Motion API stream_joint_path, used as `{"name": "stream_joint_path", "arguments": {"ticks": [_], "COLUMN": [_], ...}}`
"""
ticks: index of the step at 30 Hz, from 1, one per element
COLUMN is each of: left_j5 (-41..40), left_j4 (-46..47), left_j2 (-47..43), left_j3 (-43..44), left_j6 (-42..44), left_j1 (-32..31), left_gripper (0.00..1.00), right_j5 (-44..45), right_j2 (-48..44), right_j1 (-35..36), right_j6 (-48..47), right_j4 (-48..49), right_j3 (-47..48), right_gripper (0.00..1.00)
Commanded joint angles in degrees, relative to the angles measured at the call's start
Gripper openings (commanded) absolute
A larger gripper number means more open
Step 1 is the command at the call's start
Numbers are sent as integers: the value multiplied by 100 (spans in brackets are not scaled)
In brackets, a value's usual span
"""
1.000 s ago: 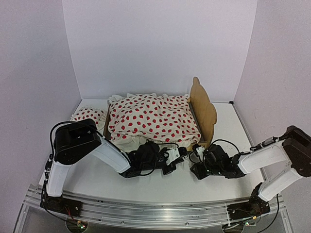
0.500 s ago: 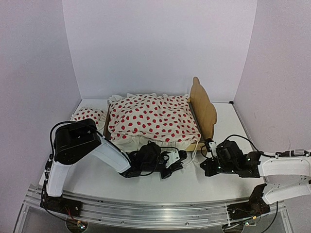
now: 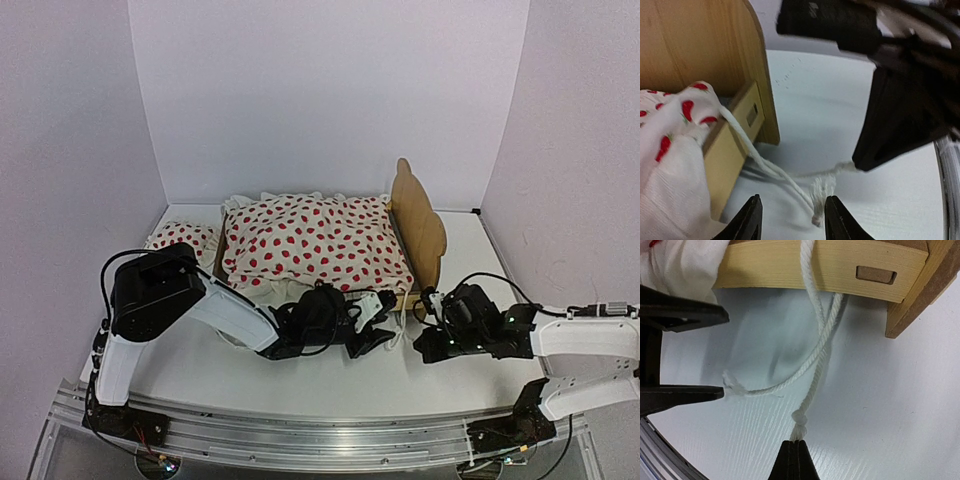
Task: Set up the pet bed
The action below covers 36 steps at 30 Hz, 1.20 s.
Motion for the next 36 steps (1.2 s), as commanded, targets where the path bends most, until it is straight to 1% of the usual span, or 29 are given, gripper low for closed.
{"name": "stream_joint_path", "arguments": {"ticks": [1,4,7,9,13,16,19,24,26,27,31,33,36], "left_j5": [-619,-651,-654,-874,-1397,-1764,-1874,-2054,-2108,-2156,-2315,-2362,-2385], "left_j4": [789,702,496,357,281,167,90,11,17,2,-52,-58,26], "left_j2": [19,198,320,386,628,812,971,1225,1295,1319,1341,1299,1225], "left_j3": [267,494,584,664,1003,1242,1459,1756,1838,1873,1868,1809,1691], "left_j6": [-1255,-1635,-1688,-1764,-1982,-2207,-2468,-2685,-2709,-2714,-2648,-2573,-2360], "left_j1": [-84,-92,-95,-92,-93,-103,-103,-100,-103,-103,-95,-91,-75], "left_gripper": [45,49,52,52,43,40,38,31,26,22,2,0,0], "right_j5": [-129,-162,-178,-168,-198,-216,-243,-349,-424,-460,-558,-597,-727], "right_j2": [45,40,-15,-70,-138,-194,-197,-84,-13,12,12,-21,-6], "right_j1": [-64,-108,-127,-140,-159,-162,-170,-199,-209,-216,-305,-419,-682], "right_j6": [109,53,31,39,26,26,14,23,20,19,30,25,-47], "right_j4": [-76,-76,-76,-76,-68,-72,-68,-48,-41,-41,-41,-41,-41], "right_j3": [251,266,249,218,225,261,297,385,426,447,494,517,605], "right_gripper": [0,0,0,0,0,0,0,0,0,0,0,0,0]}}
